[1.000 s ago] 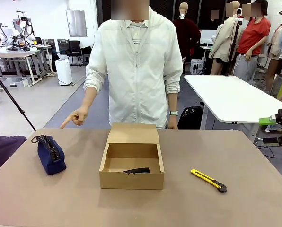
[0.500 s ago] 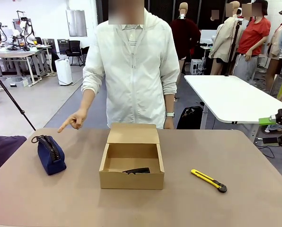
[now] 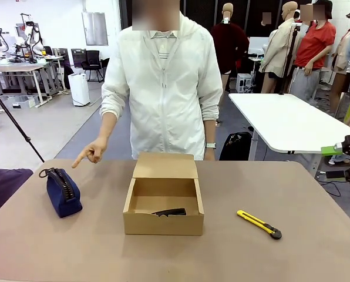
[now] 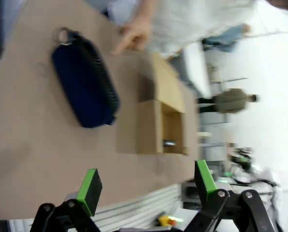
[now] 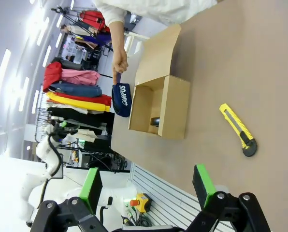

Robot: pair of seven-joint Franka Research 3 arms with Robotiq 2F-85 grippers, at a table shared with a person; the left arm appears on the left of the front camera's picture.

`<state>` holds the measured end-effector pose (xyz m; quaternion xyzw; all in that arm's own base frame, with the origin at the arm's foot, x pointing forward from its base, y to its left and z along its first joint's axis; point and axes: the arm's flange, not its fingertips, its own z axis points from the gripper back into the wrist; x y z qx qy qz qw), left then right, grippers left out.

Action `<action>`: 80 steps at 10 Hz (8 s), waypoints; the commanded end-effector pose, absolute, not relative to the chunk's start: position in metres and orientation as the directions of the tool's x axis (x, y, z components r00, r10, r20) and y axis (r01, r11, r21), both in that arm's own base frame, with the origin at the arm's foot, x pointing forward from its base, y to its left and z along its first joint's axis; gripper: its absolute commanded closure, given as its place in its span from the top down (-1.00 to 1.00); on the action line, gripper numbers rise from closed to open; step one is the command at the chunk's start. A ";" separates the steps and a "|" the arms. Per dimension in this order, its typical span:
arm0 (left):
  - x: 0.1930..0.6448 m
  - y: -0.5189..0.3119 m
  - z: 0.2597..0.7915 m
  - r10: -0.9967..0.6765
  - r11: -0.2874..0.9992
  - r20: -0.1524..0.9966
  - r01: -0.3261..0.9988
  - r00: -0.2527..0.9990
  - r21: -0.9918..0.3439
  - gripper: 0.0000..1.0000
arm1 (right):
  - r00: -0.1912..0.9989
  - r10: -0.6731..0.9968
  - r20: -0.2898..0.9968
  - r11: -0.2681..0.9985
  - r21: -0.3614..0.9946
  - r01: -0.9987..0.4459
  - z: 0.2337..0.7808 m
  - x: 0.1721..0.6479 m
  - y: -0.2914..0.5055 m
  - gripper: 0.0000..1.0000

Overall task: Pack the items into the box.
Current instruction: Pick up the item specified by the human and place it in the Mailer Box.

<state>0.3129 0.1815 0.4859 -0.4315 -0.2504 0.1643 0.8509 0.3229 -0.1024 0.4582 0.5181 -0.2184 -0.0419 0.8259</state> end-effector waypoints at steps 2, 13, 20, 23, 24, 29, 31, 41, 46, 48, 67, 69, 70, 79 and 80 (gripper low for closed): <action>0.402 0.074 0.536 0.130 0.929 0.234 -0.035 0.964 -0.370 1.00 | 0.903 -0.291 0.317 0.463 0.872 -0.157 0.462 0.322 -0.104 1.00; 0.484 -0.028 0.473 0.130 0.991 0.114 -0.133 0.985 0.015 1.00 | 0.903 -0.291 0.317 0.463 0.872 -0.157 0.462 0.322 -0.104 1.00; 0.526 -0.026 0.409 0.153 0.988 0.166 -0.149 0.974 -0.038 1.00 | 0.903 -0.291 0.317 0.463 0.872 -0.157 0.462 0.322 -0.104 1.00; 0.526 -0.026 0.409 0.153 0.988 0.166 -0.149 0.974 -0.038 1.00 | 0.903 -0.291 0.317 0.463 0.872 -0.157 0.462 0.322 -0.104 1.00; 0.526 -0.026 0.409 0.153 0.988 0.166 -0.149 0.974 -0.038 1.00 | 0.903 -0.291 0.317 0.463 0.872 -0.157 0.462 0.322 -0.104 1.00; 0.536 -0.028 0.408 0.271 0.962 0.185 -0.268 0.945 -0.043 1.00 | 0.903 -0.291 0.317 0.463 0.872 -0.157 0.462 0.322 -0.104 1.00; 0.541 -0.028 0.405 0.490 0.871 0.246 -0.480 0.837 -0.103 1.00 | 0.903 -0.291 0.317 0.463 0.872 -0.157 0.462 0.322 -0.104 1.00; 0.565 -0.026 0.339 0.560 0.828 0.148 -0.555 0.815 -0.077 1.00 | 0.903 -0.291 0.317 0.463 0.872 -0.157 0.462 0.322 -0.104 1.00; 0.562 -0.026 0.343 0.559 0.829 0.184 -0.551 0.808 -0.099 -1.00 | 0.903 -0.291 0.317 0.463 0.872 -0.157 0.462 0.322 -0.104 1.00; 0.561 -0.025 0.344 0.558 0.829 0.188 -0.551 0.808 -0.093 -1.00 | 0.903 -0.291 0.317 0.463 0.872 -0.157 0.462 0.322 -0.104 1.00; 0.443 0.002 0.549 -0.104 0.972 0.275 0.156 0.956 -0.174 -1.00 | 0.903 -0.291 0.317 0.463 0.872 -0.157 0.462 0.322 -0.104 1.00; 0.443 -0.052 0.561 -0.250 0.944 0.379 0.311 0.891 -0.107 -1.00 | 0.903 -0.291 0.317 0.463 0.872 -0.157 0.462 0.322 -0.104 1.00; 0.446 -0.107 0.580 -0.409 0.871 0.468 0.488 0.783 -0.055 -1.00 | 0.903 -0.291 0.317 0.463 0.872 -0.157 0.462 0.322 -0.104 1.00; 0.423 -0.374 0.531 -0.910 0.226 0.384 0.963 0.156 0.146 -1.00 | 0.903 -0.291 0.317 0.463 0.872 -0.157 0.462 0.322 -0.104 1.00; 0.423 -0.374 0.531 -0.910 0.226 0.384 0.963 0.156 0.146 -1.00 | 0.903 -0.291 0.317 0.463 0.872 -0.157 0.462 0.322 -0.104 1.00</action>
